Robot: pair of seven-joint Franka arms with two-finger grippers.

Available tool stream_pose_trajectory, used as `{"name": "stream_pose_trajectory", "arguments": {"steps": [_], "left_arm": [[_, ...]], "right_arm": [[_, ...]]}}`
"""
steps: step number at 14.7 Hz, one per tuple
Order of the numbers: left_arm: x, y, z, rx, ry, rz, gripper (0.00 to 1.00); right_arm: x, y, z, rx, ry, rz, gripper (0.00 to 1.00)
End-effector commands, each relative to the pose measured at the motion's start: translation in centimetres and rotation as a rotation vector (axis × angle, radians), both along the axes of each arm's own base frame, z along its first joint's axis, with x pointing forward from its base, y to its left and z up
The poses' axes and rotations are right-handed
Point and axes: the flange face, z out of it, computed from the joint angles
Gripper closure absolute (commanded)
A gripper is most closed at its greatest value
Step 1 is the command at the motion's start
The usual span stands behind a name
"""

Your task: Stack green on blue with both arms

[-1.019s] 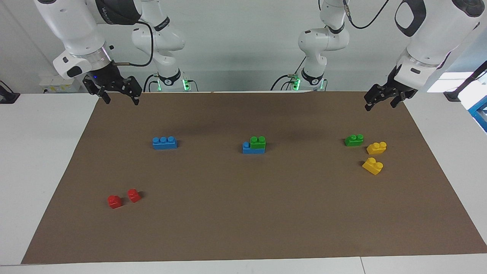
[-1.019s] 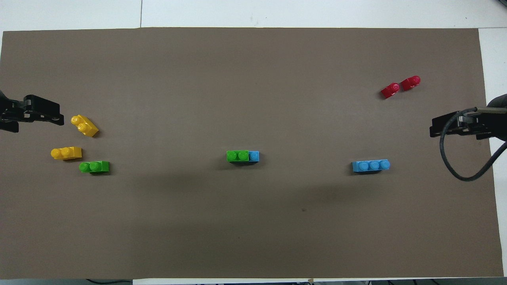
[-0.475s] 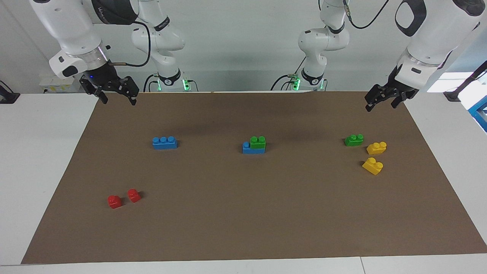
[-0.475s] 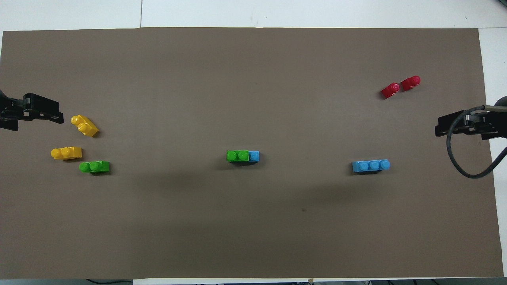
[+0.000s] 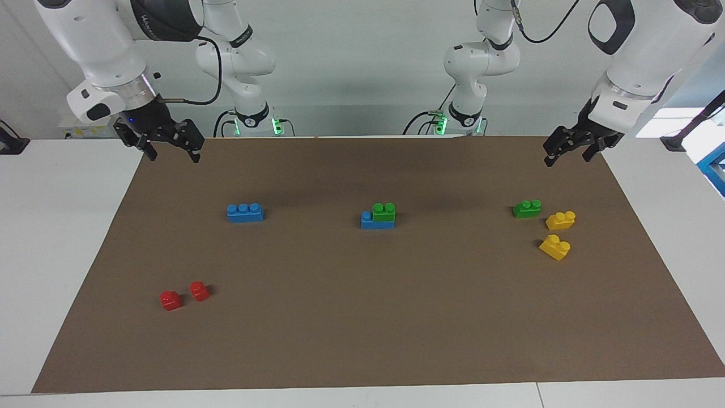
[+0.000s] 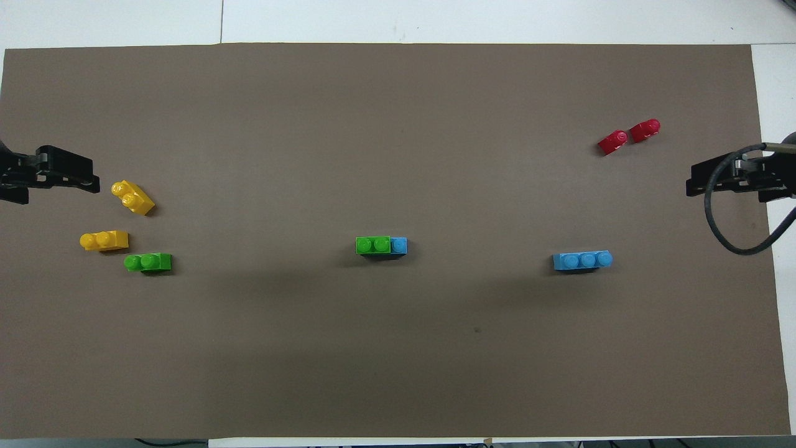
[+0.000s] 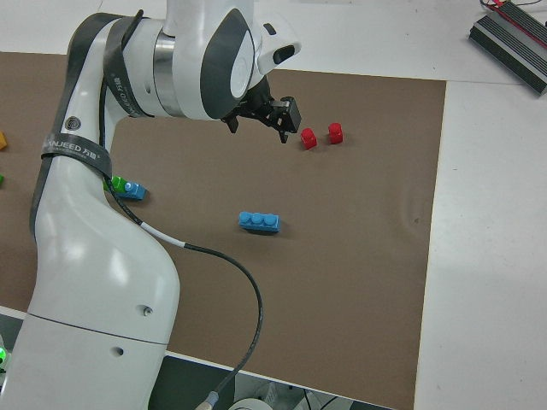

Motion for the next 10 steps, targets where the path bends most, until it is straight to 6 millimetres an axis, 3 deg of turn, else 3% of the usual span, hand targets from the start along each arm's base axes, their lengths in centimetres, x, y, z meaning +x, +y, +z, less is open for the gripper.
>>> {"name": "stream_pose_trajectory", "arguments": {"steps": [1,10], "left_arm": [[0.45,0.59,0.32,-0.002,-0.014,-0.007,0.0],[0.47,0.5,0.2,-0.002,-0.014,-0.007,0.0]], "right_arm": [[0.97,0.06,0.56,-0.028,0.01,0.006,0.0],[0.97,-0.2,1.04,-0.036,0.002,0.003,0.0]]}}
